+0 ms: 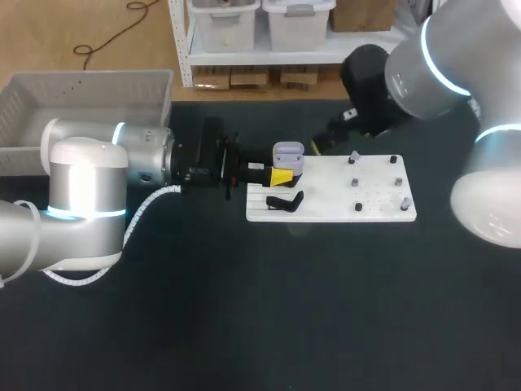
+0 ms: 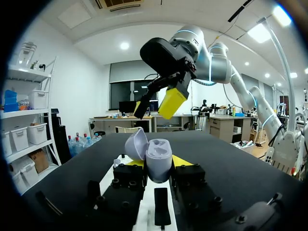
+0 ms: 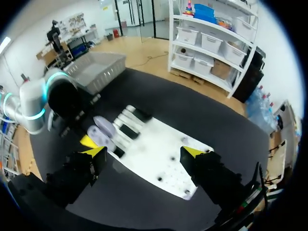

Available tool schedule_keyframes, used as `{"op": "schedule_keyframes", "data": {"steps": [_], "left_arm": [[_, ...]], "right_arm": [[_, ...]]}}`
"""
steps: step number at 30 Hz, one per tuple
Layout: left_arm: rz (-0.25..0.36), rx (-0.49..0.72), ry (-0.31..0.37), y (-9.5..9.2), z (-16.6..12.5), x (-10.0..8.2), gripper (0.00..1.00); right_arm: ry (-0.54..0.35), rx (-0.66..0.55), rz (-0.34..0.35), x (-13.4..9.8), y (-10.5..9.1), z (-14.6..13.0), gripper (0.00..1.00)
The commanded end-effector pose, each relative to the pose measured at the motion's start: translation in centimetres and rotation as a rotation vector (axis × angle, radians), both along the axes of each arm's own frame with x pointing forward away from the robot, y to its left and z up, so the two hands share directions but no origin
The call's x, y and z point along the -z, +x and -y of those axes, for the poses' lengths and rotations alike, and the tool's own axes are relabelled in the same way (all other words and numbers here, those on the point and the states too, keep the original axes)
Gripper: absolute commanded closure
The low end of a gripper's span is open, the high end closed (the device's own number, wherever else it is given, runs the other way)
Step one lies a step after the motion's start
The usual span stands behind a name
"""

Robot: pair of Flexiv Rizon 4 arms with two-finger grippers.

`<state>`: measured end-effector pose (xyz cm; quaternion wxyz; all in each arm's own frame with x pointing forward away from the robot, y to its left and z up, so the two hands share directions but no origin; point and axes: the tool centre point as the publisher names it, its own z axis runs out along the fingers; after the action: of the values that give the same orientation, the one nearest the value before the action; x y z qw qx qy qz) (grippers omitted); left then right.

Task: Pick up each earbud case from the left stands, insert the matching earbuds, close the lid, and place the case in the box.

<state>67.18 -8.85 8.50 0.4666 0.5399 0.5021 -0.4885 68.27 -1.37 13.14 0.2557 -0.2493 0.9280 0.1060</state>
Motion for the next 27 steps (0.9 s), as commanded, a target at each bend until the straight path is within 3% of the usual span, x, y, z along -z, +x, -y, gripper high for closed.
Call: {"op": "schedule_keyframes", "data": {"steps": [1, 6, 13, 21, 27], "left_arm": [[0.003, -0.005, -0.002, -0.1, 0.0, 0.0, 1.0], [0.003, -0.005, -0.002, -0.1, 0.0, 0.0, 1.0], [0.003, -0.005, -0.002, -0.1, 0.0, 0.0, 1.0], [0.003, -0.005, -0.002, -0.1, 0.0, 0.0, 1.0], [0.003, -0.005, -0.002, -0.1, 0.0, 0.0, 1.0]], "right_arm": [[-0.204, 0.142, 0.047, -0.5, -2.1, 2.4, 0.0], [-0.315, 0.225, -0.021, 0.2, -3.2, 5.5, 0.0], [-0.346, 0.289, -0.12, 1.7, -5.4, 8.1, 0.0], [-0.319, 0.308, -0.22, 4.1, -7.7, 9.3, 0.0], [-0.266, 0.295, -0.251, 4.9, -8.0, 9.6, 0.0]]}}
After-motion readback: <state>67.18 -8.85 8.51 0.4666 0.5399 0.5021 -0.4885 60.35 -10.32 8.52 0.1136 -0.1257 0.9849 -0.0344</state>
